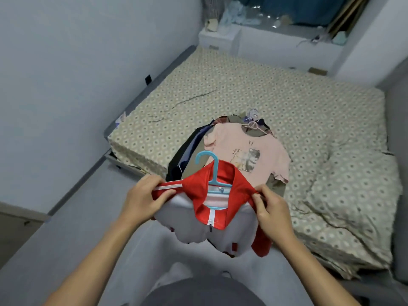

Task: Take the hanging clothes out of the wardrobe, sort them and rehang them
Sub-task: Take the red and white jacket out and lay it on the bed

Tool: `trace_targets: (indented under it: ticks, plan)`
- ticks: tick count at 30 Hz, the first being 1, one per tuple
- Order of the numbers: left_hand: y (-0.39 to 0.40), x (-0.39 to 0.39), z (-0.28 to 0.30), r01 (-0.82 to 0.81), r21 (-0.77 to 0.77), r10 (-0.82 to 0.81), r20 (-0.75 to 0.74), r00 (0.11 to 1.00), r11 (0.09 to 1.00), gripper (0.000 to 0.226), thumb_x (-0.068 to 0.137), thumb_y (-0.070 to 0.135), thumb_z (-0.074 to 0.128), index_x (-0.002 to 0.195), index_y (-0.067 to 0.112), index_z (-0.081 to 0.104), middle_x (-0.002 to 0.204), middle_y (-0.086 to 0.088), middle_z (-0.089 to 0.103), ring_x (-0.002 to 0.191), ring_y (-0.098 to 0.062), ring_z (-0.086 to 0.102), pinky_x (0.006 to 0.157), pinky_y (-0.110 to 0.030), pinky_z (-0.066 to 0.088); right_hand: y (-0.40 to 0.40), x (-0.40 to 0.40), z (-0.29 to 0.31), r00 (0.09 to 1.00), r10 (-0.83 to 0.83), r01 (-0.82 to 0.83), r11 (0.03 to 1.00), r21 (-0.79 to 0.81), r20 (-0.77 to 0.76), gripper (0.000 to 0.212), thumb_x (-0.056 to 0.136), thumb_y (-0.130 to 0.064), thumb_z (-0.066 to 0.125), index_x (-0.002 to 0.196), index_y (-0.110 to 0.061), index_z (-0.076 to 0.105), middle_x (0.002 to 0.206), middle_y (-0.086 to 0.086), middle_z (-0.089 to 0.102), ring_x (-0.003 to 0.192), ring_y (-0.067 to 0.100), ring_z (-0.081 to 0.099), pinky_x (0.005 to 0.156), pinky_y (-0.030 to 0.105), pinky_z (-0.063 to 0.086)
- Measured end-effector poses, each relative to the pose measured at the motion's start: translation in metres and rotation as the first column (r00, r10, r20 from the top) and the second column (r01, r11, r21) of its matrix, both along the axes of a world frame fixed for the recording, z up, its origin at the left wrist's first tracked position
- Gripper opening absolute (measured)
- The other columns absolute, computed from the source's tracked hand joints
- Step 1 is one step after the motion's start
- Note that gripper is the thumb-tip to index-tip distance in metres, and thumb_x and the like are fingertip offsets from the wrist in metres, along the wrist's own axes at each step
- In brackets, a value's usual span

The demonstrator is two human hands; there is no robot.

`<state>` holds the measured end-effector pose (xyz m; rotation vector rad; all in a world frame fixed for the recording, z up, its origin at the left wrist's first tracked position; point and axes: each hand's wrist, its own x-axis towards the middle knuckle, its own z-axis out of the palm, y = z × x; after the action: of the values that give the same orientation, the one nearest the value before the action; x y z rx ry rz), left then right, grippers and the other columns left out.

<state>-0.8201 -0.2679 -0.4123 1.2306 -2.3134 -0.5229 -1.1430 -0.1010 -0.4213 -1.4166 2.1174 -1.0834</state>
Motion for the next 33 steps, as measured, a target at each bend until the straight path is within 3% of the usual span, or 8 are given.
trace_targets:
  ticks: [5, 14, 18, 21, 24, 28, 33]
  plan:
    - [-0.084, -0.078, -0.022, 0.181, 0.051, -0.182, 0.008, 0.983, 0.982, 0.018, 0.095, 0.044, 0.065, 0.091, 0.029, 0.056, 0.086, 0.017, 0.054, 0.082, -0.009, 0.051, 0.069, -0.033, 0.047, -0.040, -0.054, -0.014, 0.988, -0.150, 0.152, 0.987, 0.059, -0.037, 0.012, 0.099, -0.033, 0.051, 0.096, -0.025, 0.060, 0.083, -0.009, 0.068, 0.079, 0.018, 0.066, 0.072, 0.046, 0.052]
    - [-0.256, -0.207, -0.044, 0.413, 0.111, -0.415, -0.003, 0.910, 0.904, 0.011, 0.099, 0.036, 0.065, 0.100, 0.027, 0.059, 0.096, 0.017, 0.058, 0.096, -0.014, 0.057, 0.076, -0.036, 0.047, -0.160, -0.146, -0.015, 0.933, -0.324, 0.347, 0.925, 0.158, -0.154, 0.008, 0.101, -0.018, 0.062, 0.098, -0.025, 0.064, 0.086, -0.002, 0.072, 0.084, 0.026, 0.068, 0.070, 0.040, 0.049]
    - [-0.320, -0.265, -0.039, 0.406, 0.060, -0.405, -0.019, 0.914, 0.912, 0.014, 0.099, 0.036, 0.065, 0.104, 0.023, 0.061, 0.100, 0.008, 0.063, 0.097, -0.017, 0.056, 0.077, -0.036, 0.046, -0.219, -0.193, -0.004, 0.908, -0.372, 0.399, 0.908, 0.129, -0.195, 0.007, 0.101, -0.020, 0.059, 0.100, -0.022, 0.066, 0.090, 0.001, 0.073, 0.086, 0.027, 0.068, 0.073, 0.043, 0.051]
    - [-0.354, -0.307, -0.049, 0.389, 0.045, -0.390, 0.004, 0.921, 0.920, 0.013, 0.099, 0.030, 0.066, 0.104, 0.019, 0.062, 0.099, 0.003, 0.063, 0.095, -0.021, 0.055, 0.078, -0.037, 0.045, -0.259, -0.228, -0.012, 0.893, -0.401, 0.436, 0.881, 0.180, -0.204, 0.008, 0.100, -0.021, 0.060, 0.100, -0.021, 0.068, 0.093, 0.000, 0.073, 0.089, 0.024, 0.066, 0.072, 0.035, 0.043]
    - [-0.378, -0.342, -0.072, 0.362, 0.047, -0.364, 0.190, 0.912, 0.931, 0.023, 0.097, 0.026, 0.055, 0.116, 0.014, 0.061, 0.104, -0.006, 0.058, 0.097, -0.032, 0.056, 0.077, -0.044, 0.046, -0.297, -0.270, -0.042, 0.896, -0.415, 0.443, 0.853, 0.275, -0.156, 0.009, 0.097, -0.022, 0.065, 0.105, -0.020, 0.068, 0.098, 0.002, 0.071, 0.096, 0.027, 0.065, 0.079, 0.037, 0.048]
    - [-0.382, -0.377, -0.081, 0.217, 0.183, -0.278, 0.448, 0.850, 0.959, 0.046, 0.091, 0.020, 0.060, 0.135, 0.008, 0.053, 0.121, -0.017, 0.051, 0.112, -0.041, 0.053, 0.085, -0.049, 0.047, -0.335, -0.306, -0.070, 0.920, -0.375, 0.389, 0.827, 0.406, -0.117, 0.034, 0.097, -0.030, 0.066, 0.127, -0.014, 0.063, 0.123, 0.014, 0.065, 0.120, 0.035, 0.058, 0.102, 0.047, 0.047]
    - [-0.376, -0.405, -0.060, 0.268, 0.128, -0.296, 0.391, 0.871, 0.955, 0.046, 0.094, 0.029, 0.061, 0.136, 0.011, 0.054, 0.117, -0.014, 0.055, 0.108, -0.040, 0.058, 0.082, -0.051, 0.053, -0.347, -0.311, -0.050, 0.950, -0.272, 0.309, 0.885, 0.348, -0.153, 0.041, 0.098, -0.035, 0.065, 0.135, -0.018, 0.060, 0.127, 0.010, 0.065, 0.122, 0.033, 0.055, 0.101, 0.044, 0.045]
